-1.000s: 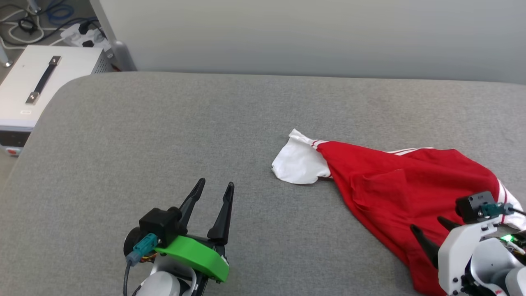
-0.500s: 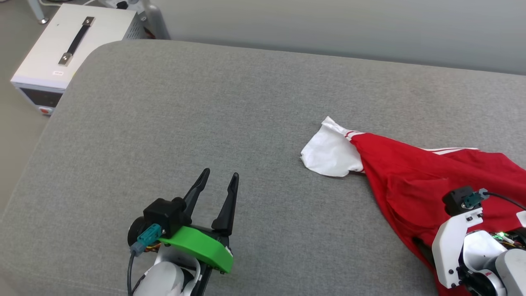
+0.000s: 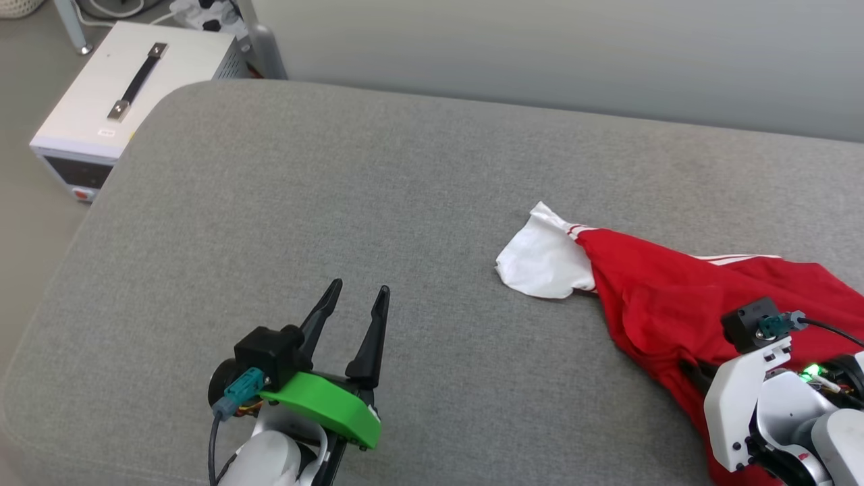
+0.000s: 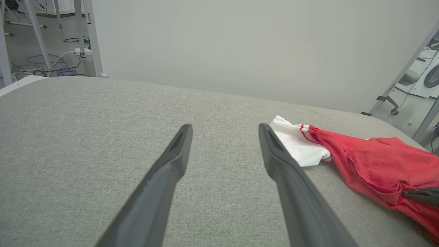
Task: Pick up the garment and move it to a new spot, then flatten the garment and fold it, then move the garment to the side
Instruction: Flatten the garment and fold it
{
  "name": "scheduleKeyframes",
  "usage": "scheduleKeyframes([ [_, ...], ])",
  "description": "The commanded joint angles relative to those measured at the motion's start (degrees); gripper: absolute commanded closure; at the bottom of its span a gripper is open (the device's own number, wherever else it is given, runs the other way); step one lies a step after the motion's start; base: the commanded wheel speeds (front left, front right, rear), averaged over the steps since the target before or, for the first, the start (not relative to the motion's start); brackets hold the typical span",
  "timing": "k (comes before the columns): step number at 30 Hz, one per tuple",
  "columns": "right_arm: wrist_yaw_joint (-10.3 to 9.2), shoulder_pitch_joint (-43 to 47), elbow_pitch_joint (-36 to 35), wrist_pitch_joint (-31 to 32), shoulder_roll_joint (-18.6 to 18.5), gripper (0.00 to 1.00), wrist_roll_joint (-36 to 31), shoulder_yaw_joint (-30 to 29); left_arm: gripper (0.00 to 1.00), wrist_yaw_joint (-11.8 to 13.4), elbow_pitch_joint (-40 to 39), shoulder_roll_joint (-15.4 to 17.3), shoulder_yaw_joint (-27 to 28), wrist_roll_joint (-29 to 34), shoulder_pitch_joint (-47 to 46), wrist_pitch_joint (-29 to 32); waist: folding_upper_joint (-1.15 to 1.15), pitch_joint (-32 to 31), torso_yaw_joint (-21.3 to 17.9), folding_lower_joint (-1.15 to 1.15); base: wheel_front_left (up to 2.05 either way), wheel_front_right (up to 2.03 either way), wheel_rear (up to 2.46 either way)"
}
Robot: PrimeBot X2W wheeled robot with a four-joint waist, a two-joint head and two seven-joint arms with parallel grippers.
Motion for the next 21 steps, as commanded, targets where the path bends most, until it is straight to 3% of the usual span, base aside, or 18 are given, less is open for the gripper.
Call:
scheduleKeyframes([
  [1, -0.03, 0.64, -1.85, -0.58, -0.64, 1.00, -0.31, 0.18, 0.00, -0.16, 0.00, -0.16, 0.15, -0.55, 0.69, -0.33, 0.00, -2.10, -1.61, 0.00, 0.00, 0.00, 0.00],
  [11, -0.03, -0.71, -17.59, 0.99, -6.85, 1.00, -0.04, 3.94, 0.00, -0.16, 0.28, -0.29, 0.43, -0.70, 2.78, -0.33, 0.00, -6.35, -3.31, 0.00, 0.00, 0.00, 0.00],
  [21, -0.03, -14.07, -26.79, 5.44, -12.19, 1.00, 5.22, 9.74, 0.00, -0.16, -0.56, -0.43, 0.16, -0.85, 3.17, -0.33, 0.00, -5.11, -0.79, 0.00, 0.00, 0.00, 0.00],
])
